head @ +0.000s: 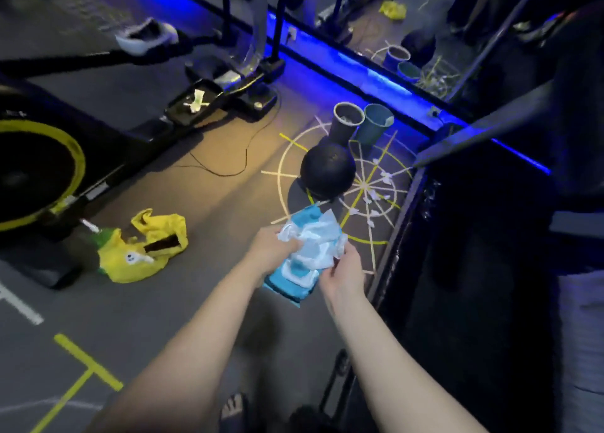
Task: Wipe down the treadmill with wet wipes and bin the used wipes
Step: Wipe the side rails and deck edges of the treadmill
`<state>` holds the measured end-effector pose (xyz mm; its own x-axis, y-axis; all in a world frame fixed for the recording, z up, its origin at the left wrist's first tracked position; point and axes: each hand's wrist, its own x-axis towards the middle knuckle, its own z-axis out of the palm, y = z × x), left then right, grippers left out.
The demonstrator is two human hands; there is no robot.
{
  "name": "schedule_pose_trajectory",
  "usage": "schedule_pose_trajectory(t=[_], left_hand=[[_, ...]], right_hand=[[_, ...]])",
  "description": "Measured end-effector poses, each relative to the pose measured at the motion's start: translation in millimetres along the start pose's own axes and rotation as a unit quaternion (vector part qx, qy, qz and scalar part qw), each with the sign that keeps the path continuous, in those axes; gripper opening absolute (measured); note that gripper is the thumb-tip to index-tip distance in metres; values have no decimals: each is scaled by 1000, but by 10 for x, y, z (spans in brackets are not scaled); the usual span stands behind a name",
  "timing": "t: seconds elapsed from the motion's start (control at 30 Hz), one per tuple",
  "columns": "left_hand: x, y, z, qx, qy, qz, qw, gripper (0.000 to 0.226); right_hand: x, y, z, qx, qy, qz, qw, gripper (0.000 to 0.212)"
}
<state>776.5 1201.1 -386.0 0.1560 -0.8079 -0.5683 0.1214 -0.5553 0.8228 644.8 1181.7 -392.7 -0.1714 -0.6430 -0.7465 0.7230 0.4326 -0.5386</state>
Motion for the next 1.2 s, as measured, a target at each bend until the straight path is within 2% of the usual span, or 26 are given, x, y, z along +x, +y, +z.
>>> schedule_pose_trajectory(t=[0.07, 0.2, 0.27, 0.3, 0.33, 0.37, 0.4, 0.43, 0.47, 0.5, 0.53, 0.6, 0.63, 0.67, 0.8, 0.87, 1.0, 1.1, 1.17, 1.2], left_hand=[[238, 319, 38, 29, -55, 4, 998, 23], [745, 885, 182, 63, -135, -2, 989, 25], [1032, 1154, 212, 49, -166, -15, 985, 35], [1169, 1305, 212, 42, -186, -23, 981, 40], [1333, 1431, 202, 33, -202, -27, 978, 46], [1500, 1563, 182, 26, -214, -33, 976, 56], [1675, 1685, 152, 16, -224, -39, 974, 69], [1856, 1821, 109, 5, -232, -46, 971, 79], [2033, 1950, 61, 1, -233, -49, 971, 87], [2212, 2089, 8, 2, -230, -47, 972, 91], [2412, 2248, -42, 0, -222, -39, 974, 88], [2746, 2562, -127, -40, -208, -4, 977, 53], [2879, 2711, -172, -75, -219, 10, 973, 43], [3007, 2865, -220, -107, -228, 17, 968, 42], [3546, 3275, -301, -136, -279, 2, 951, 63], [3845, 3386, -239, -108, -283, -18, 953, 78], [4497, 3754, 52, -58, -242, 17, 968, 71], [5112, 4176, 214, -72, -222, 16, 972, 71], [5527, 4458, 312, -76, -226, 18, 971, 75], [5711, 4590, 370, -71, -232, 21, 970, 80]], right_hand=[[144, -162, 291, 18, 18, -28, 999, 50], [329, -641, 808, 93, 35, -76, 992, 32], [510, -872, 963, 138, 48, -84, 986, 20], [595, -963, 1065, 152, 28, -92, 984, 23], [685, -1048, 1192, 132, -5, -81, 988, 30], [772, -1095, 1337, 23, 13, -96, 995, 36], [952, -1108, 1500, 40, 10, -104, 994, 40], [1147, -1169, 1645, 176, -20, -50, 983, 38], [1337, -1238, 1868, 233, -21, -74, 970, 35], [1437, -1263, 2132, 225, 11, -103, 969, 29], [1533, -1335, 2357, 223, 17, -96, 970, 23], [1750, -1378, 2802, 206, 16, -99, 973, 18], [1841, -1405, 3006, 179, 31, -116, 976, 18], [1936, -1420, 3189, 165, 36, -114, 979, 19], [2339, -1585, 3830, 188, 35, -128, 973, 15], [2512, -1752, 4126, 235, 64, -137, 960, 23], [2997, -2054, 4677, 266, 91, -164, 945, 26], [3339, -2264, 5113, 257, 94, -167, 947, 17], [3579, -2436, 5413, 257, 104, -190, 942, 9], [3661, -2526, 5550, 265, 105, -201, 937, 12]])
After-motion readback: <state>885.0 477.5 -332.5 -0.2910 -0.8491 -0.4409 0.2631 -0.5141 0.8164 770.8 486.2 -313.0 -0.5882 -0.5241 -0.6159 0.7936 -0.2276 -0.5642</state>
